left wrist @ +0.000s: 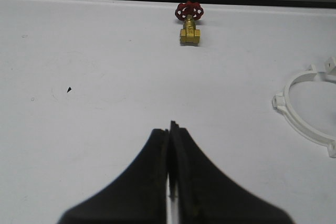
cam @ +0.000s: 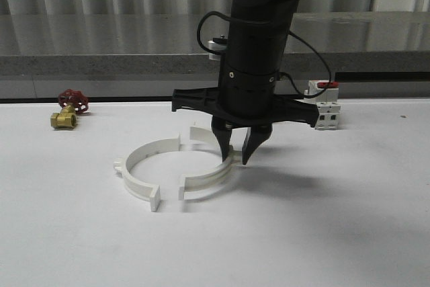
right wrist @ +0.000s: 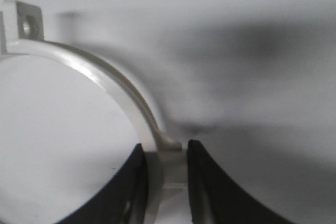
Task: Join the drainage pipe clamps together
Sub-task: 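Press the held half against the first half's ends, forming a ring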
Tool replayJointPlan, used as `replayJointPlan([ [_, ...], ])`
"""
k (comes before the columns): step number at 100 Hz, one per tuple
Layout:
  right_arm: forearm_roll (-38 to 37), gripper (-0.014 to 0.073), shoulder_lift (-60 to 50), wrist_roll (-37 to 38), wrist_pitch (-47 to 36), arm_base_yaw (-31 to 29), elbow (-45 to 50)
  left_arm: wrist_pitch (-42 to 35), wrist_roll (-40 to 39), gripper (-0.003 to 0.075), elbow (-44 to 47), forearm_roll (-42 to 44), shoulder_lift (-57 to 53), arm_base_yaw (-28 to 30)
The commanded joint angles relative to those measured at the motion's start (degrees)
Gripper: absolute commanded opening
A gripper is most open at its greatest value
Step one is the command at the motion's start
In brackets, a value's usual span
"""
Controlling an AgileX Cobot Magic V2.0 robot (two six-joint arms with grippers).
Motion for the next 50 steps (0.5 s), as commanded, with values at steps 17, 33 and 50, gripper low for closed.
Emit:
replayJointPlan([
  [17,-0.7,0.0037,-1.8,1.2,-2.5,0.4,-1.8,-3.9,-0.1,-0.0021,-1.5,-0.5,0.1,0.1],
  [33,-0.4,0.0037,-1.7,1.7,-3.5,0.4,-1.8,-3.9,-0.1,-0.0021,-1.5,-0.5,0.1,0.1],
  [50,-0.1,0.0037,-1.7,1.9,-3.5,0.4,-1.8,-3.9,-0.1,-0.0021,-1.5,-0.5,0.1,0.1],
])
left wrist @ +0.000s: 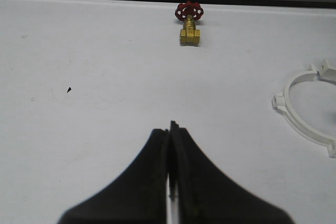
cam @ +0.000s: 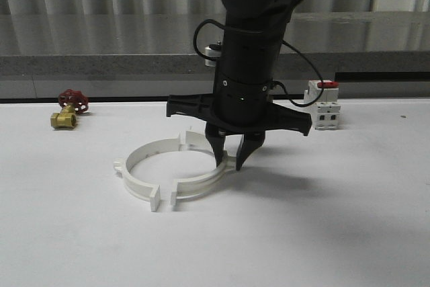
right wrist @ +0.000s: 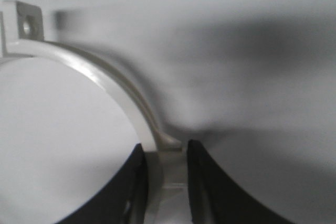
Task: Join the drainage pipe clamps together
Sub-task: 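Press the held half against the first half's ends, forming a ring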
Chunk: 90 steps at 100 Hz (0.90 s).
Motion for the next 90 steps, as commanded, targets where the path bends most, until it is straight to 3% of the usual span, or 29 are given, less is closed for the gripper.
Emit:
replayJointPlan([
  [1,0.0,0.0037,-3.0,-0.1,-1.7,-0.1,-1.8,-3.9,-0.1,-0.0021,-1.5,-0.5,0.1,0.1],
  [90,4.8,0.0039,-1.1,-0.1,-2.8,0.1,-1.8,-3.9,-0.1,-0.0021,-1.5,-0.5,0.1,0.1],
])
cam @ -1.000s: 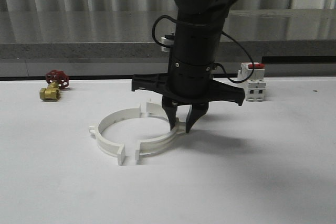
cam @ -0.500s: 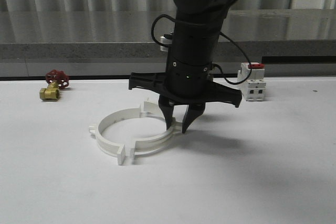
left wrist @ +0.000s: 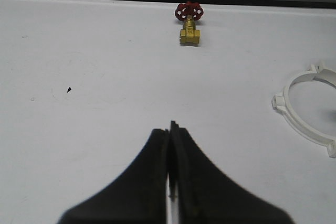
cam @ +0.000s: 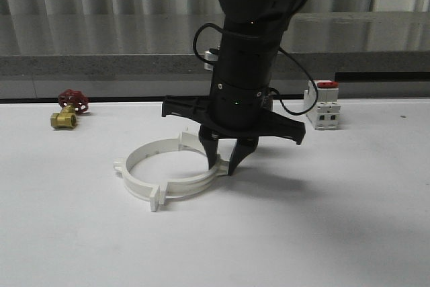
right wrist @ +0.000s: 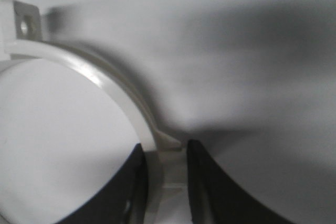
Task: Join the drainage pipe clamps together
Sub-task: 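Press the held half against the first half's ends, forming a ring, then open the right gripper and lift it away from the ring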
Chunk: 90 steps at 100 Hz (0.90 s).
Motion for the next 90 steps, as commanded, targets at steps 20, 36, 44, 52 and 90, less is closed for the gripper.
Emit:
replayJointPlan([
  [20,0.5,0.0095,-2.3,-0.1,-1.4,0.4,-1.6,-3.9,-0.1,-0.0021,-1.5,-0.5,0.1,0.1],
  [36,0.5,0.0272,-2.3,-2.1,-1.1,0.4,-1.6,-3.9,-0.1,-0.0021,-1.5,-0.5,0.1,0.1],
  [44,0.5,0.0372,-2.3,-3.0,-1.1,0.4,-1.6,-3.9,-0.1,-0.0021,-1.5,-0.5,0.1,0.1],
  [52,0.3,0.046,-2.3,-3.0,-1.1,0.4,-1.6,-3.9,-0.1,-0.0021,-1.5,-0.5,0.1,0.1],
  [90,-3.3,0.0496,-4.0,-3.5,-2.4,0.4,-2.3,-3.9,-0.1,-0.0021,-1.5,-0.5,0.1,0.1],
])
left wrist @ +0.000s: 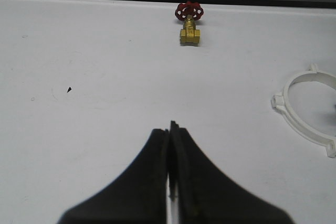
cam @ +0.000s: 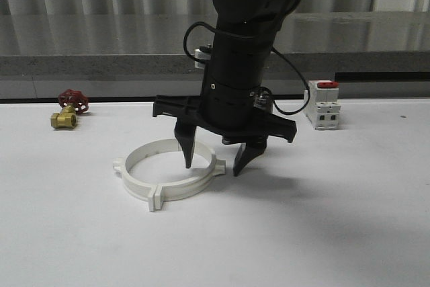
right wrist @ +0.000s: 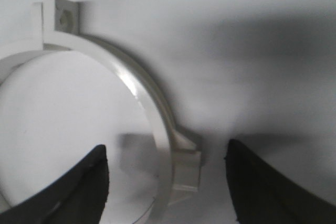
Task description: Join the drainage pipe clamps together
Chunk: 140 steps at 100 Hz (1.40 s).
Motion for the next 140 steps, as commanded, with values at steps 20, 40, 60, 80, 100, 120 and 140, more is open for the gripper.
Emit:
replayJointPlan([
  [20,-8.2,0.0496,-9.6,-4.1,0.1,-0.2,-2.6,-3.9,-0.1,-0.0021,-1.5,-0.5,0.1,0.1],
  [40,-14.9,0.0496,-17.0,-8.8,6.5,-1.2,-2.6,-3.9,-0.1,-0.0021,-1.5,-0.5,0.1,0.1],
  [60,-22.3,0.0496,-26.1,-8.8,8.6,-4.4,2.4,-3.9,-0.1,-0.0021,-1.5,-0.5,0.1,0.1],
  [80,-23.5,0.0496,-38.9,-9.4,8.6,-13.2,14.6,-3.9,-0.1,-0.0021,-1.5,-0.5,0.1,0.1],
  [100,-23.5,0.0496,-53.8,-10.3,8.5,-24.3,27.1,-3.9,-0.1,-0.0021,-1.5,-0.5,0.1,0.1],
  [120,-23.5,0.0486,-69.2,-11.2,9.0,-27.2,37.4,-3.9,-0.1,-0.0021,-1.5,-0.5,0.1,0.1],
  [140,-23.5,0.0463,-83.0,-11.2,11.4,-27.2,44.5,-3.9,-0.1,-0.0021,-1.5,-0.5,0.1,0.1],
])
